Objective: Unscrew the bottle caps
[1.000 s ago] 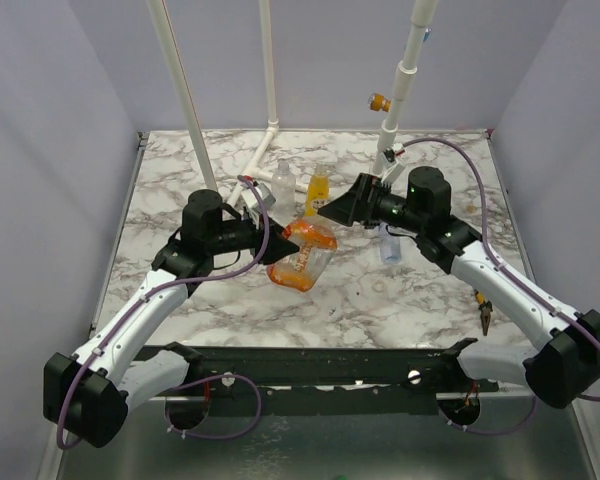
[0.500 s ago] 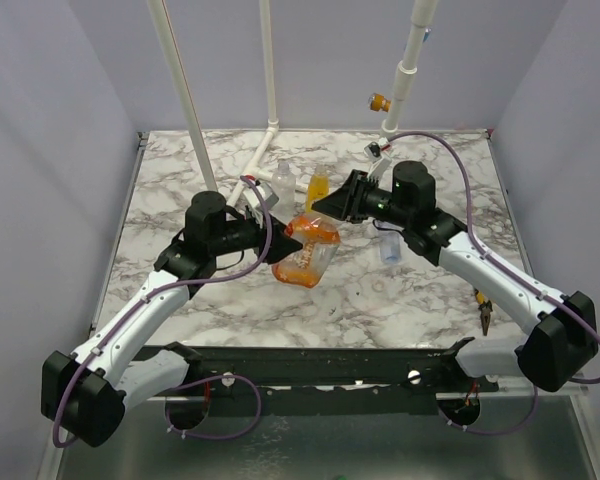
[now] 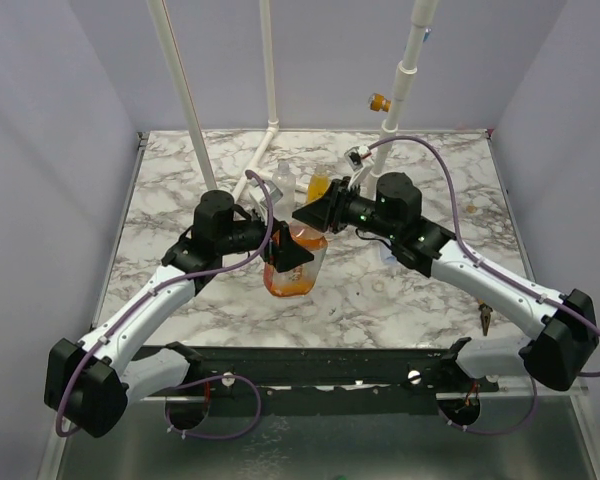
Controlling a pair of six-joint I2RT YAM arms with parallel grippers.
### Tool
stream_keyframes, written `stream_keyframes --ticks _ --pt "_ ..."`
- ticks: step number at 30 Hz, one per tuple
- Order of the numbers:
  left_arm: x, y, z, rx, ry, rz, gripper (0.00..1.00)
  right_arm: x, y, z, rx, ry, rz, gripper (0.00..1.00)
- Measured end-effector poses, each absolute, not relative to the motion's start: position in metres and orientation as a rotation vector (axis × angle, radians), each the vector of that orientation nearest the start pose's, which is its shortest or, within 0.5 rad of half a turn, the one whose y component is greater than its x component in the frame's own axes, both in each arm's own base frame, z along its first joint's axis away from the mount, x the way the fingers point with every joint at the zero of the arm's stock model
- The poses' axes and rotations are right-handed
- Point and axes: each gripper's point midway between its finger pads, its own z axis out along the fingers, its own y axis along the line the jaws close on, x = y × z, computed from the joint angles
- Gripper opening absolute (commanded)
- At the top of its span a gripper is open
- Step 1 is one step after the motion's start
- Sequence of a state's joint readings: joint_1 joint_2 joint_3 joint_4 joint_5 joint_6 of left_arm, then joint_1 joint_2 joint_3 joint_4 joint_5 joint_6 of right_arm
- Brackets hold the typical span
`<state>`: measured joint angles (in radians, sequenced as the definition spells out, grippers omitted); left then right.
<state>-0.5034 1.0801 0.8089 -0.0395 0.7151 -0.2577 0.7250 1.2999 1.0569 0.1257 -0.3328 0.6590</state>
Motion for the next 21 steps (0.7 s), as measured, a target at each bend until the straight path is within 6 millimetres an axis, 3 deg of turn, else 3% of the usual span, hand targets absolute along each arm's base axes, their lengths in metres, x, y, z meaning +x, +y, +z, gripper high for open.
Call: stream_keyframes --ticks 7,13,15,17,19,21 --pt "0.219 -0.264 0.247 0.776 1.797 -1.192 0.56 0.258 0.363 0.306 -0.398 1.796 1.164 0.16" --pt "0.213 -0.263 0.254 0.814 1.754 -1.203 0.43 0.256 0.369 0.316 -0.415 1.750 1.096 0.19" --pt "0.212 -0.260 0.257 0.836 1.728 -1.186 0.37 0.254 0.371 0.320 -0.434 1.735 1.082 0.29" --pt "0.210 -0.257 0.261 0.861 1.696 -1.159 0.34 0.251 0.373 0.325 -0.449 1.723 1.075 0.53" --pt "0.209 -0.255 0.264 0.902 1.655 -1.123 0.31 0.248 0.373 0.329 -0.449 1.715 1.080 0.72" --pt "0.206 -0.255 0.265 0.950 1.614 -1.095 0.27 0.247 0.371 0.334 -0.435 1.705 1.080 0.78"
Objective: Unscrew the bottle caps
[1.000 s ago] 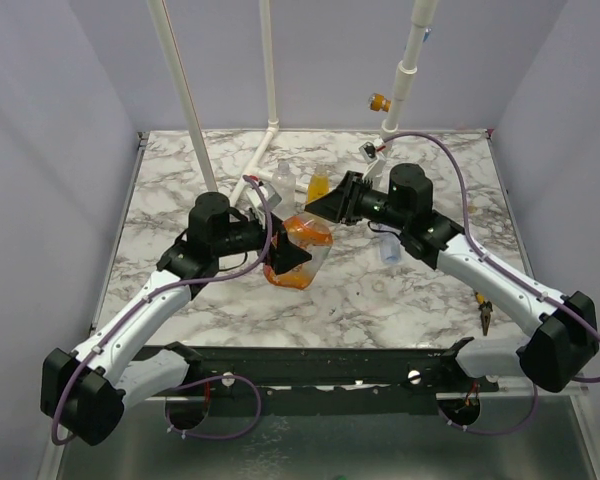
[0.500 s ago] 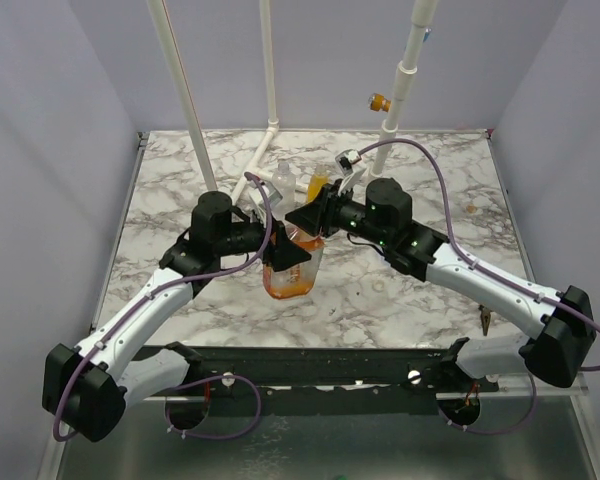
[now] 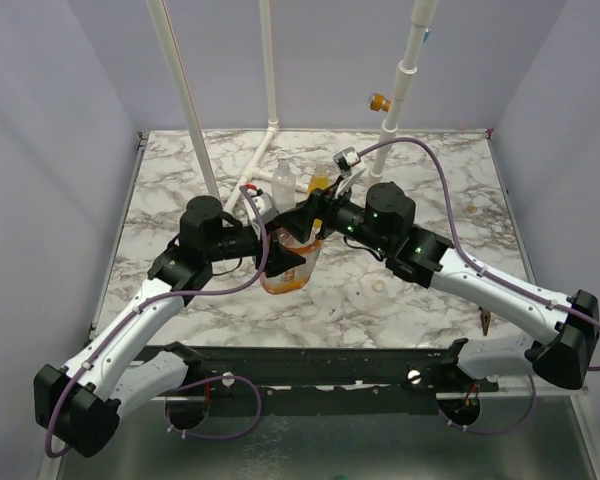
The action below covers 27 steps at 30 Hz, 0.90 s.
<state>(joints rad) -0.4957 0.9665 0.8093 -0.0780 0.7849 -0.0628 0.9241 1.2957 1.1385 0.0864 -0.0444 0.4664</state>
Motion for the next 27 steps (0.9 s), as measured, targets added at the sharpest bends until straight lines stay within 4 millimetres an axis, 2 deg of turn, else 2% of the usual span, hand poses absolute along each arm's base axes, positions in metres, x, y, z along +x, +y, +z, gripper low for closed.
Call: stream_keyframes --ticks 4,9,13,18,21,24,27 --pt "0.205 -0.254 0.272 1.032 1.538 -1.032 0.22 0.245 0.362 0.351 -0.393 1.667 1.079 0.80" --pt "0.211 -0.254 0.296 1.089 1.427 -0.954 0.19 0.247 0.360 0.389 -0.362 1.597 1.089 0.71" --pt "0.217 -0.254 0.313 1.095 1.378 -0.913 0.17 0.244 0.362 0.408 -0.356 1.555 1.100 0.66" --pt "0.230 -0.253 0.319 1.054 1.398 -0.867 0.14 0.244 0.364 0.405 -0.367 1.559 1.079 0.64" --pt "0.238 -0.253 0.319 1.018 1.431 -0.853 0.14 0.247 0.362 0.401 -0.363 1.568 1.055 0.58" --pt "0.243 -0.254 0.319 0.994 1.455 -0.856 0.14 0.249 0.361 0.400 -0.361 1.569 1.037 0.41" --pt "0.243 -0.254 0.319 0.981 1.467 -0.867 0.14 0.251 0.359 0.400 -0.355 1.569 1.016 0.29"
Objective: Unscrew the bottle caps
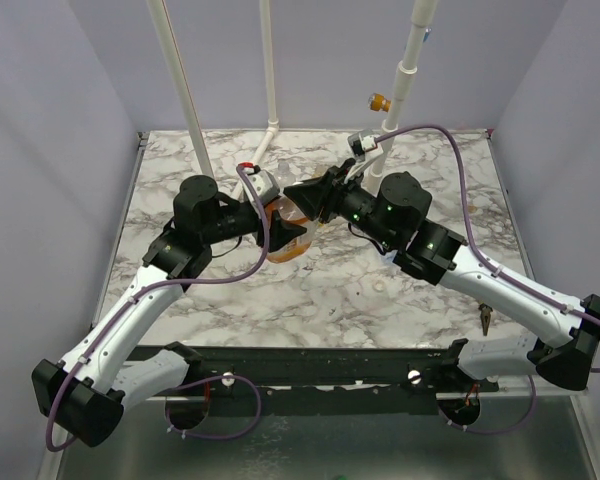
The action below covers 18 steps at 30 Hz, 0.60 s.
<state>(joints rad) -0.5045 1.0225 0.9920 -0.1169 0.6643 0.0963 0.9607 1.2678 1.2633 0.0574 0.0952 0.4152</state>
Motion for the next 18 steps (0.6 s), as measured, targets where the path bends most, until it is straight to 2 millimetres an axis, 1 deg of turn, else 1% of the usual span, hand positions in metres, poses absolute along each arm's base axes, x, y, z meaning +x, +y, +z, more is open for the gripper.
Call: stream_keyframes --ticks 3,10,13,15,18 --pt "0.242 -0.254 0.319 0.969 1.476 -0.880 0.14 0.253 0.358 0.399 -0.355 1.566 1.002 0.21" --pt "0.240 -0.255 0.319 0.961 1.487 -0.904 0.14 0.254 0.358 0.399 -0.363 1.561 0.987 0.10" --pt "0.237 -0.256 0.319 0.967 1.488 -0.924 0.10 0.253 0.356 0.400 -0.385 1.551 0.972 0.07" --pt "0.231 -0.258 0.322 0.984 1.482 -0.953 0.08 0.250 0.354 0.403 -0.408 1.539 0.970 0.03" --pt "0.215 -0.262 0.334 1.032 1.444 -1.037 0.06 0.236 0.352 0.415 -0.488 1.484 0.995 0.01"
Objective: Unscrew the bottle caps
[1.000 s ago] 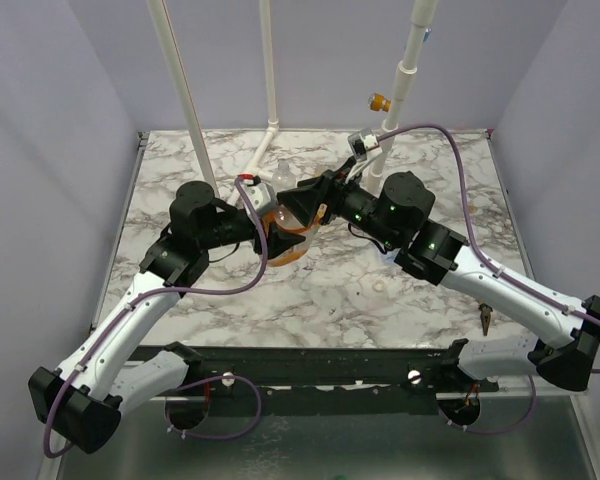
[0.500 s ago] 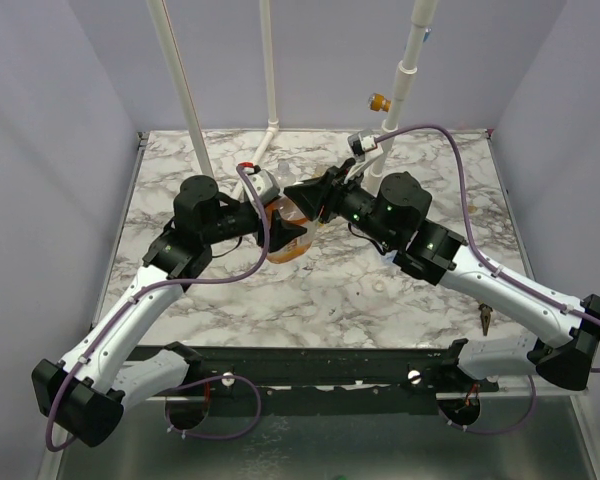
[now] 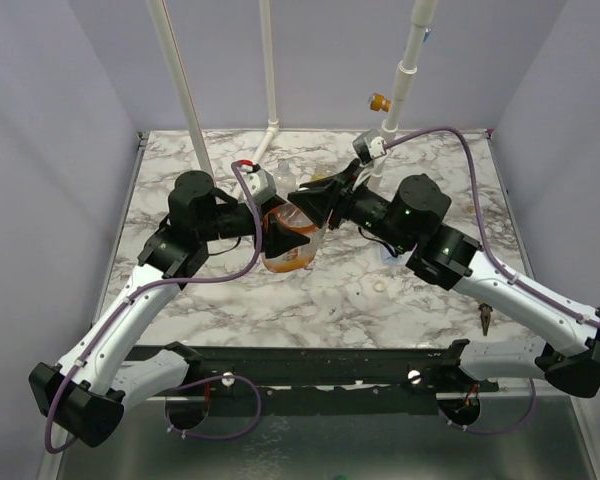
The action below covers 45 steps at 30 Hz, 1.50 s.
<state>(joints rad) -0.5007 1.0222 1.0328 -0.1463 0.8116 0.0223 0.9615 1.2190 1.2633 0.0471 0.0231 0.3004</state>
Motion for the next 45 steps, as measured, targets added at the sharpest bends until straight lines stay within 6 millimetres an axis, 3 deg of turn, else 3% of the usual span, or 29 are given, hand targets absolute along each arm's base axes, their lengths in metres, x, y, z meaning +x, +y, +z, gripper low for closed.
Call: stream_keyframes --ticks 8,19,20,22,23,27,31,34,37,41,45 --pt "0.171 -0.269 0.363 1.139 1.377 -1.301 0.06 0.193 0.357 0.447 -0.736 1.327 1.119 0.01" --pt "0.142 -0.268 0.368 1.232 1.337 -1.445 0.04 0.159 0.362 0.451 -0.949 1.200 1.238 0.04" --pt "0.142 -0.268 0.368 1.232 1.337 -1.445 0.04 0.160 0.361 0.452 -0.951 1.199 1.233 0.21" --pt "0.143 -0.268 0.367 1.230 1.339 -1.439 0.02 0.164 0.360 0.451 -0.940 1.217 1.210 0.83" --pt "0.144 -0.268 0.367 1.226 1.343 -1.435 0.02 0.168 0.358 0.451 -0.924 1.231 1.181 0.99" --pt "0.158 -0.268 0.359 1.163 1.413 -1.363 0.00 0.194 0.346 0.450 -0.804 1.295 1.048 1.00" --pt "0.189 -0.265 0.347 1.047 1.514 -1.205 0.00 0.221 0.330 0.454 -0.661 1.354 0.917 0.99" --pt "0.210 -0.260 0.338 0.969 1.576 -1.087 0.00 0.241 0.327 0.464 -0.578 1.386 0.846 0.87" --pt "0.228 -0.254 0.332 0.906 1.621 -0.993 0.00 0.261 0.335 0.470 -0.525 1.422 0.801 0.82" --pt "0.242 -0.247 0.325 0.853 1.663 -0.913 0.00 0.282 0.350 0.451 -0.509 1.499 0.749 0.75" --pt "0.247 -0.244 0.323 0.833 1.677 -0.874 0.00 0.289 0.356 0.426 -0.518 1.574 0.721 0.73"
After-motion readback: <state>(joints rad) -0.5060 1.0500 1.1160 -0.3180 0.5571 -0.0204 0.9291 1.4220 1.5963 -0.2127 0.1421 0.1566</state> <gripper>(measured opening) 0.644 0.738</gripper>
